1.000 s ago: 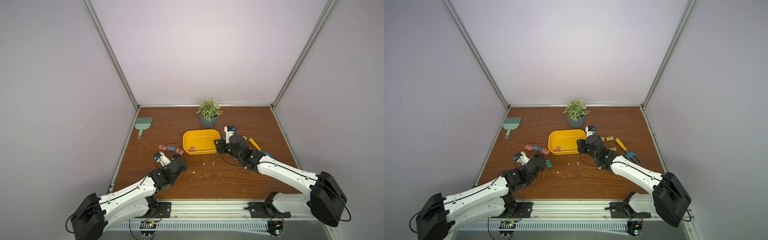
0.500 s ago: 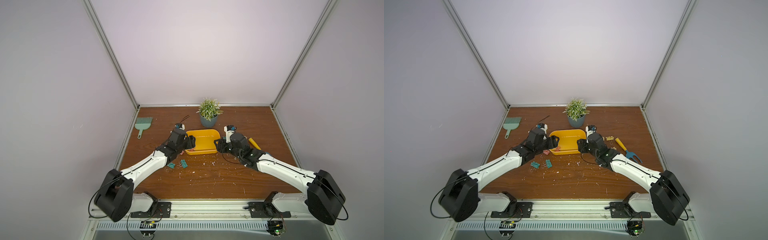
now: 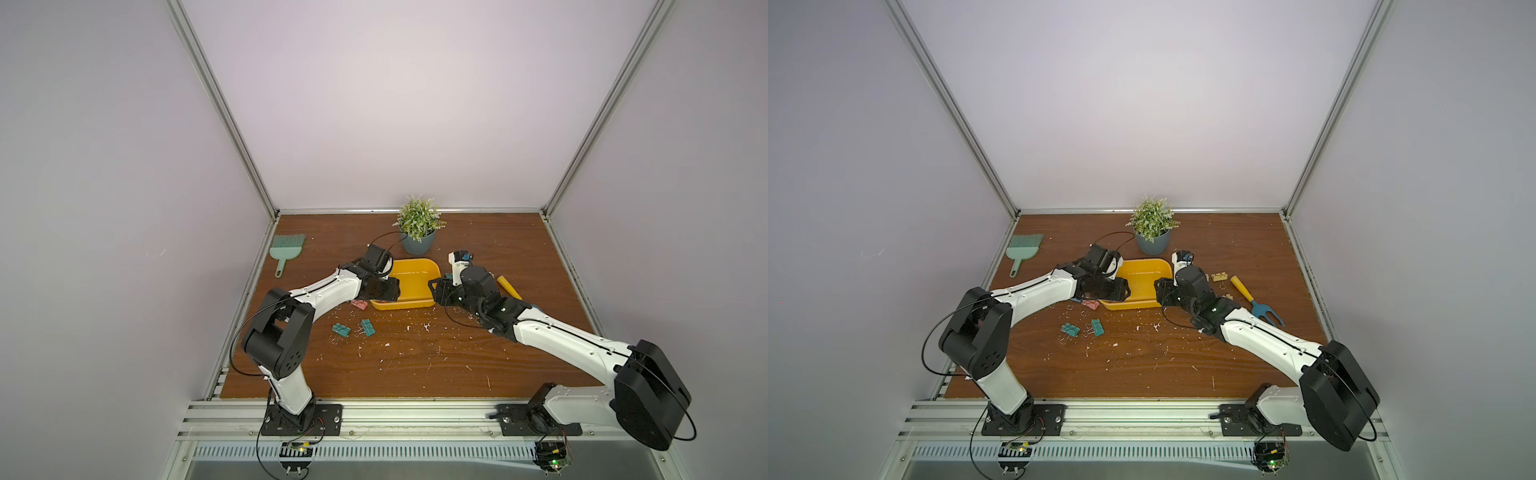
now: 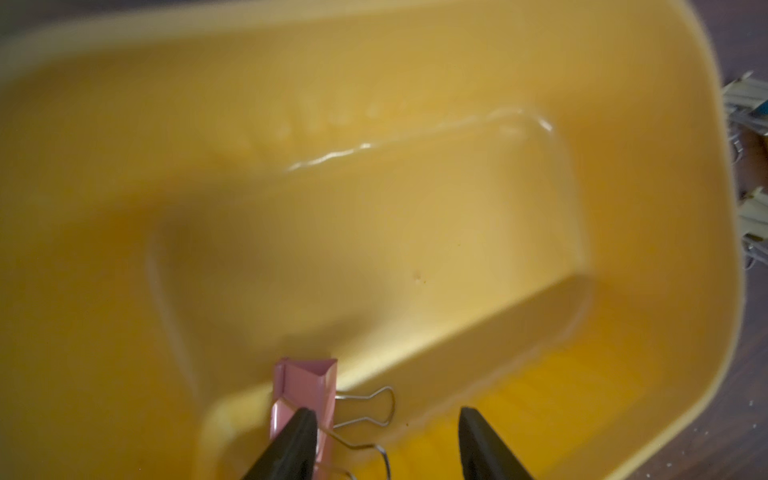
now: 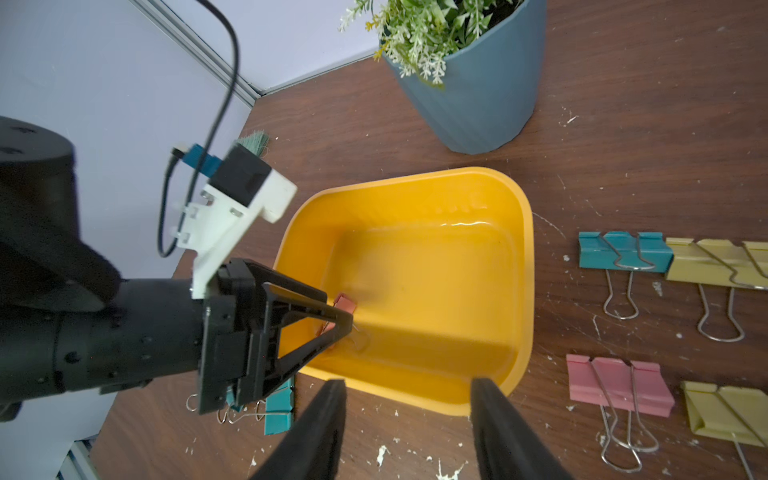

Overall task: Take out the binder clips from the storage box
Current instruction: Pick up the binder clip from the storage box.

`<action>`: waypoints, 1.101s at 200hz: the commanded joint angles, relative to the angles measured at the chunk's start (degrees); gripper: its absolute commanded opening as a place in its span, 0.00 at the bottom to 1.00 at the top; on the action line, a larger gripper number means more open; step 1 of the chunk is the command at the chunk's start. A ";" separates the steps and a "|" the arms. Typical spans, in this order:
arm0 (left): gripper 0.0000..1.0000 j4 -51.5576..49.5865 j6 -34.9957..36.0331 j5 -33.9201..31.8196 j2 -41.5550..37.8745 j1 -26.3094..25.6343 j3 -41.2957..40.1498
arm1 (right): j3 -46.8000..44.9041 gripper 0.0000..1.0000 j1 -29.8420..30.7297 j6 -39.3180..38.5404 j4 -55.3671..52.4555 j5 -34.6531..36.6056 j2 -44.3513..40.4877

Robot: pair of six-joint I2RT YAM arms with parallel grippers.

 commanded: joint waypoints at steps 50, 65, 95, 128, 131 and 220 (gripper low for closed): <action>0.41 -4.63 3.77 4.01 3.29 0.54 3.35 | 2.30 0.54 -0.24 1.22 -0.60 -0.82 -0.03; 0.37 -4.59 3.60 4.28 3.29 0.54 3.76 | 2.77 0.54 -0.25 1.24 -0.93 -0.81 0.17; 0.25 -3.78 3.40 5.79 3.27 0.54 4.99 | 3.18 0.54 -0.28 1.21 -1.37 -0.64 0.19; 0.15 -2.76 2.86 6.59 3.03 0.54 5.65 | 2.95 0.54 -0.26 1.28 -1.80 -0.42 -0.06; 0.14 -2.60 2.80 6.84 2.95 0.54 5.59 | 2.90 0.54 -0.28 1.40 -1.83 -0.38 -0.08; 0.04 4.41 -0.24 8.14 -3.47 0.54 2.83 | 2.96 0.54 -0.24 1.67 -1.08 -0.21 -0.39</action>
